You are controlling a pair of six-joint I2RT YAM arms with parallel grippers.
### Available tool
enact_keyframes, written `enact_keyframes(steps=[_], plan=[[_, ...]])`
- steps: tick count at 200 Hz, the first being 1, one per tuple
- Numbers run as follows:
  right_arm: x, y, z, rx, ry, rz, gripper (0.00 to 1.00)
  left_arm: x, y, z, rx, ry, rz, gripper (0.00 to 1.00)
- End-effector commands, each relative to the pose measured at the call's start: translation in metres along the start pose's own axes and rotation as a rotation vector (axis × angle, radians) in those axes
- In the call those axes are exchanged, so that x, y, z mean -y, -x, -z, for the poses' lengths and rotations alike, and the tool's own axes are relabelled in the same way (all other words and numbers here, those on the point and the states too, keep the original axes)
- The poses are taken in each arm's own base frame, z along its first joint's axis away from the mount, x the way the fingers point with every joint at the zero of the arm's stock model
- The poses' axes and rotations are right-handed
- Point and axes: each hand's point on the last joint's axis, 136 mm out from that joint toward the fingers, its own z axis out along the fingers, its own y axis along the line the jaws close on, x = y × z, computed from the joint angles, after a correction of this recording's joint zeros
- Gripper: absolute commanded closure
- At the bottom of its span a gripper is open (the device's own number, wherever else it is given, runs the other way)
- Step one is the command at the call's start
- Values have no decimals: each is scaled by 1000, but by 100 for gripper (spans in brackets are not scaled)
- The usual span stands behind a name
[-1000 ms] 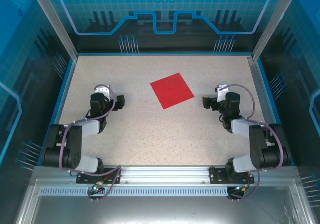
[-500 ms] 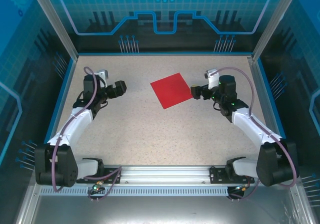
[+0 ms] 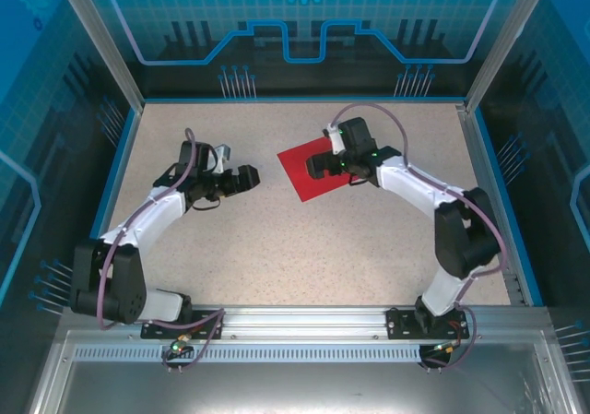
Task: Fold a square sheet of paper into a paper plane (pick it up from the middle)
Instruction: Move the square sheet of paper to the center of the table.
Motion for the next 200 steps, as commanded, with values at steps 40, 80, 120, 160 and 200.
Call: enact_keyframes(steps=[40,80,120,160,200], plan=[[14,-19,-53,-180,-111,-16,1,11,2,-7,-41,-36,14,1],[24,-24,-87,-262,-165,40,1,5,-3,-10,-65,-13,3,1],[29,-29,-109,-317,-188,49,1,-1,-8,-13,-82,1,0,1],[37,-43,-125,-399,-235,63,1,-4,-11,-16,-101,11,-7,1],[43,-54,-131,-447,-267,62,1,-8,-12,-22,-117,18,-7,1]])
